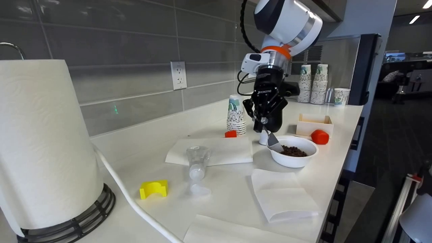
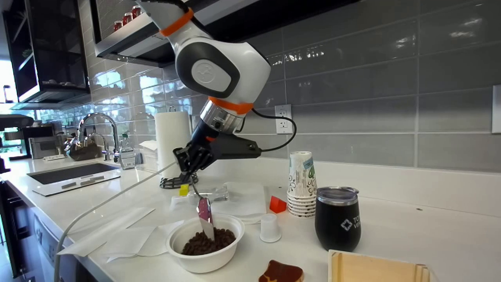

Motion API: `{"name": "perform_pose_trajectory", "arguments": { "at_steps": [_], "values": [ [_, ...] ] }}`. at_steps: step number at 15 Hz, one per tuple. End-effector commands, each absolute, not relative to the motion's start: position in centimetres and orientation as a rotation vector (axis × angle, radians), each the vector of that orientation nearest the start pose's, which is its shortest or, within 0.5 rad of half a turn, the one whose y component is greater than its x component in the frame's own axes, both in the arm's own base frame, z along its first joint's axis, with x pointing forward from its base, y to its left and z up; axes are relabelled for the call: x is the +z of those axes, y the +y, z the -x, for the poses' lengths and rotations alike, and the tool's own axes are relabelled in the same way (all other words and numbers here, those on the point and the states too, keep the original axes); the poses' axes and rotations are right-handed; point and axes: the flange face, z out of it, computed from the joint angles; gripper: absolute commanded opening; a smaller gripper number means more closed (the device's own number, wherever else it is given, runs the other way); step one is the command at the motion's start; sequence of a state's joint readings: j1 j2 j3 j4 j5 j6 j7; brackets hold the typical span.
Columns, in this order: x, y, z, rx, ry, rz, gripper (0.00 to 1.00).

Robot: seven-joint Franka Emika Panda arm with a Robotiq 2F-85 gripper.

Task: Use the cake spatula to stir the cereal in the white bowl.

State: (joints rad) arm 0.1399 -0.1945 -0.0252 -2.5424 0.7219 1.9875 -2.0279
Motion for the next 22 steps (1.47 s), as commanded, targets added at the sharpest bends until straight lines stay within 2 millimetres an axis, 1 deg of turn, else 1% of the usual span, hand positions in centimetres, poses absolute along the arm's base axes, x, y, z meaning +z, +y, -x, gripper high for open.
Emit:
{"name": "perform_pose_trajectory", "arguments": {
  "at_steps": [1, 5, 7, 9, 11, 13, 18, 22],
  "values": [
    [33.3, 7.8, -41.5, -0.446, -1.932, 1.661, 0.01],
    [32.8, 6.3, -41.7, -0.432, -1.971, 1.737, 0.01],
    [32.5, 5.9, -41.7, -0.391, -1.967, 1.779, 0.01],
    [32.3, 5.8, -41.5, -0.322, -1.932, 1.823, 0.01],
    [32.2, 6.0, -41.3, -0.266, -1.885, 1.838, 0.01],
    [32.3, 6.5, -41.1, -0.246, -1.839, 1.834, 0.01],
    [32.1, 8.0, -40.5, -0.267, -1.773, 1.698, 0.01],
    [31.9, 9.1, -40.6, -0.327, -1.753, 1.645, 0.01]
  ]
}}
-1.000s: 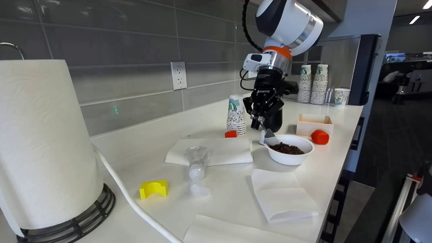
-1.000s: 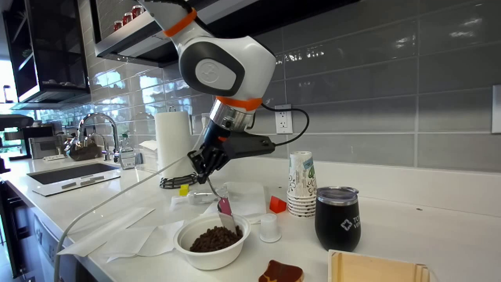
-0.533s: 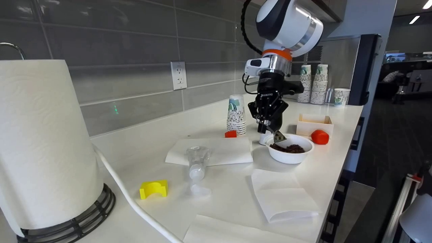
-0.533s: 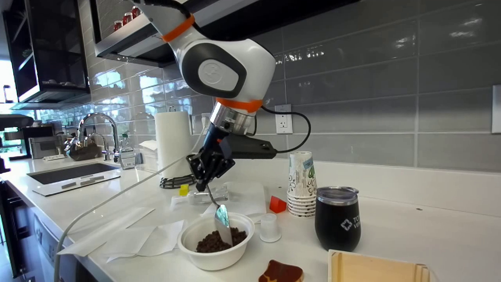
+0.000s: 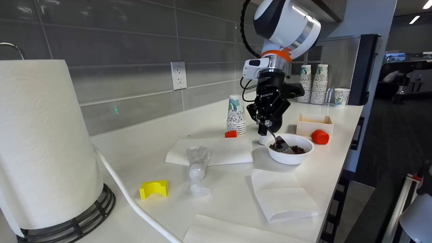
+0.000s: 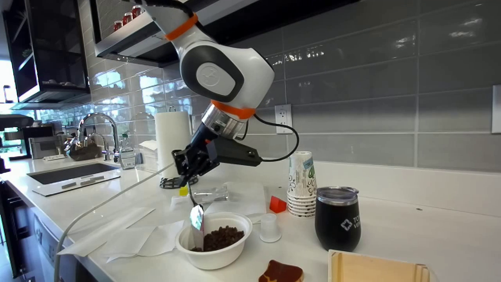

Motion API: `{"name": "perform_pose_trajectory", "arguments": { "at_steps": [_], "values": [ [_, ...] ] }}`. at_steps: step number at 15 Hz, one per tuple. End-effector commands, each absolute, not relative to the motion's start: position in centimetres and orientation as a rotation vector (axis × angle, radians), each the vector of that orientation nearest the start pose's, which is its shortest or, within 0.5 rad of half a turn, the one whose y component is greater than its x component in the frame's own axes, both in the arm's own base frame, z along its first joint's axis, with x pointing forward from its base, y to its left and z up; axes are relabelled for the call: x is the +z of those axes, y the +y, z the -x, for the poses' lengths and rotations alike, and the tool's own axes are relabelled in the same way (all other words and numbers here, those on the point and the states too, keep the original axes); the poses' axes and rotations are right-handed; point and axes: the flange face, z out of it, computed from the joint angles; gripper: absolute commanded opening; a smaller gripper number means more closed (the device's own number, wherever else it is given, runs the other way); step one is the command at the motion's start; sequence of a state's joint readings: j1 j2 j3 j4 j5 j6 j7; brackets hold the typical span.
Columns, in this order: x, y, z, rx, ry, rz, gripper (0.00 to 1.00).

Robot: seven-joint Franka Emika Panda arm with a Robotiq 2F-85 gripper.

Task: Use the cake spatula to stir the cereal in the white bowl.

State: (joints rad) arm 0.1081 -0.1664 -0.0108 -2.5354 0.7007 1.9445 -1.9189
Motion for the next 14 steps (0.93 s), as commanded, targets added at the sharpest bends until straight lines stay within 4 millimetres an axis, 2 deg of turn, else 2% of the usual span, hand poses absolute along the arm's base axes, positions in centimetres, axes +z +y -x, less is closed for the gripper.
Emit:
{"name": "perform_pose_trajectory", "arguments": {
  "at_steps": [1, 5, 14],
  "values": [
    [31.9, 9.2, -40.8, -0.341, -1.769, 1.631, 0.01],
    [32.3, 8.9, -41.6, -0.391, -1.824, 1.637, 0.01],
    [32.2, 6.0, -42.2, -0.452, -1.937, 1.740, 0.01]
  ]
}}
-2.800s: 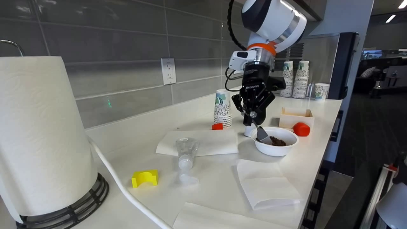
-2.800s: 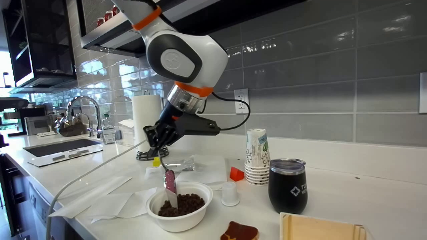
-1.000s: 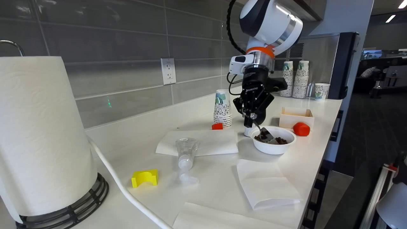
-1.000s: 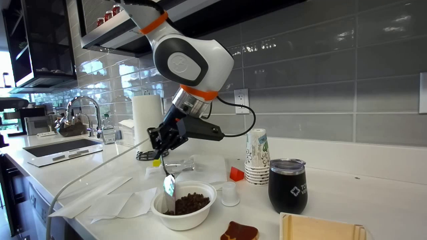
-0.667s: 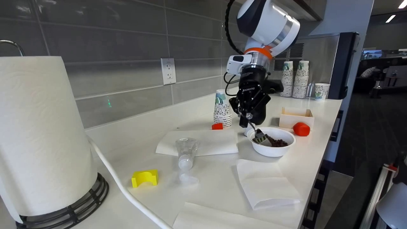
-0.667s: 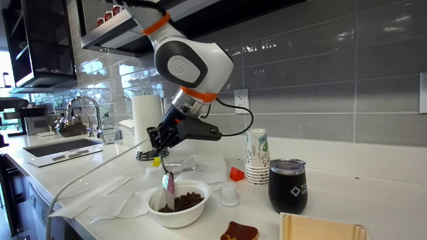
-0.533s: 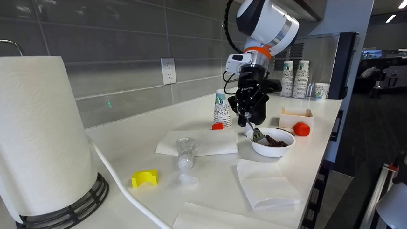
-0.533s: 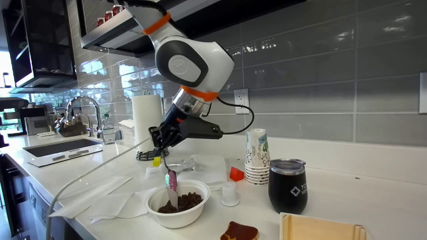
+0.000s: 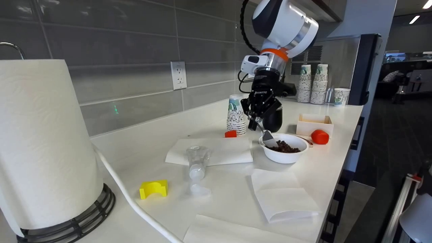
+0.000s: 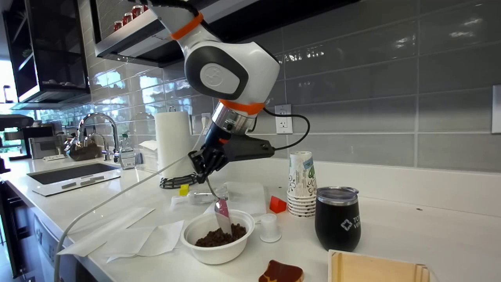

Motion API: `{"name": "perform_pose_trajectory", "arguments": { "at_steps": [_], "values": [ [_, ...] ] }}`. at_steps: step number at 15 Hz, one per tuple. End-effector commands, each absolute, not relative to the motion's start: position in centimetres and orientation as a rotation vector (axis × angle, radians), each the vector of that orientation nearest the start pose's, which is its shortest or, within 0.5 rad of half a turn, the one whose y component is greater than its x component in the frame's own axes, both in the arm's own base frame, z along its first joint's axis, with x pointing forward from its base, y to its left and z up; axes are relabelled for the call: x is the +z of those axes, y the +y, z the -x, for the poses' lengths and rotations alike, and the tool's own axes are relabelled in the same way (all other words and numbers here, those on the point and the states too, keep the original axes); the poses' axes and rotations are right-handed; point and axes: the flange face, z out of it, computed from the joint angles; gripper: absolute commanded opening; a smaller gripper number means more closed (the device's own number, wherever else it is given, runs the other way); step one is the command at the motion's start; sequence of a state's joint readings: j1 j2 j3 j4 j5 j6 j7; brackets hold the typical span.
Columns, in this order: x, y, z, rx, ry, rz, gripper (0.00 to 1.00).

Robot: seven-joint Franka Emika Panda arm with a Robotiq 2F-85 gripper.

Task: Use the cake spatula to stir the cereal in the white bowl.

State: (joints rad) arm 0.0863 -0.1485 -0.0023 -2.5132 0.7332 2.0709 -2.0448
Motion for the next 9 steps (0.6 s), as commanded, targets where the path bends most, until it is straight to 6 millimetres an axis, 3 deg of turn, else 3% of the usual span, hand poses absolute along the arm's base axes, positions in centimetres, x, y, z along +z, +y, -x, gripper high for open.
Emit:
{"name": "perform_pose_trajectory", "arguments": {
  "at_steps": [1, 5, 9],
  "values": [
    [32.3, 5.6, -42.1, -0.440, -1.945, 1.754, 0.01],
    [32.7, 5.4, -41.4, -0.392, -1.898, 1.766, 0.01],
    [32.8, 7.2, -40.7, -0.371, -1.798, 1.680, 0.01]
  ]
}}
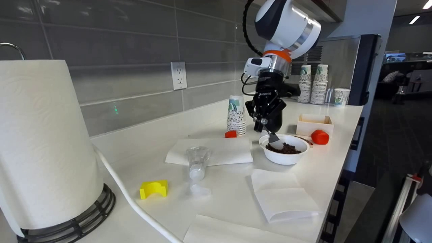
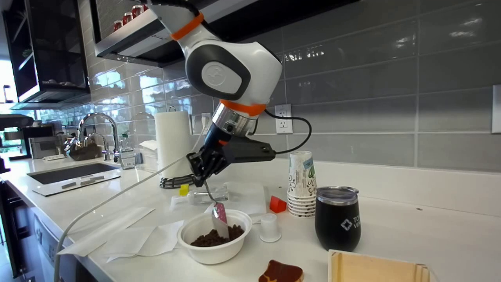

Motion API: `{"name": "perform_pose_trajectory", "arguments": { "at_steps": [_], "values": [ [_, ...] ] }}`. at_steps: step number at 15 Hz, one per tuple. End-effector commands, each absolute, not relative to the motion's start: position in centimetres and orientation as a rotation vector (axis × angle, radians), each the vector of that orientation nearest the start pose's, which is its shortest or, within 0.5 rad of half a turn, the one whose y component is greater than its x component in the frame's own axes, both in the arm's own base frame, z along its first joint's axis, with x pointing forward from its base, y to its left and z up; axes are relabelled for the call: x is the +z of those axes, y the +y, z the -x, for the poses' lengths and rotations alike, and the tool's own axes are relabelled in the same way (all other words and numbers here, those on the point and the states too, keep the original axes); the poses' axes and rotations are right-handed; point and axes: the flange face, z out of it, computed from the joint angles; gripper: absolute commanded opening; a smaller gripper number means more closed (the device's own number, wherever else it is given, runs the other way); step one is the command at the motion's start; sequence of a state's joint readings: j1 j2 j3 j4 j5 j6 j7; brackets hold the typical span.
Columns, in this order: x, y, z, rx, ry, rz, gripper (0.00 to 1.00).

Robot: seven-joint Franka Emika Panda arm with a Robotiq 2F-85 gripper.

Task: Use the cake spatula to stir the cereal in the white bowl.

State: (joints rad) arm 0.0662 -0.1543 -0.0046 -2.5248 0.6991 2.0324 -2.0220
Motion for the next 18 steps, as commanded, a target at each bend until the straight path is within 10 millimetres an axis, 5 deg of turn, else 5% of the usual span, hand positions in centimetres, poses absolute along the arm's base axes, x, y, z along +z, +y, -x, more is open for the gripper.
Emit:
{"name": "perform_pose_trajectory", "arguments": {
  "at_steps": [1, 9, 18],
  "values": [
    [32.9, 7.6, -40.5, -0.371, -1.777, 1.663, 0.01],
    [33.4, 10.1, -41.3, -0.513, -1.781, 1.599, 0.01],
    [33.1, 8.5, -42.9, -0.592, -1.993, 1.757, 0.01]
  ]
}}
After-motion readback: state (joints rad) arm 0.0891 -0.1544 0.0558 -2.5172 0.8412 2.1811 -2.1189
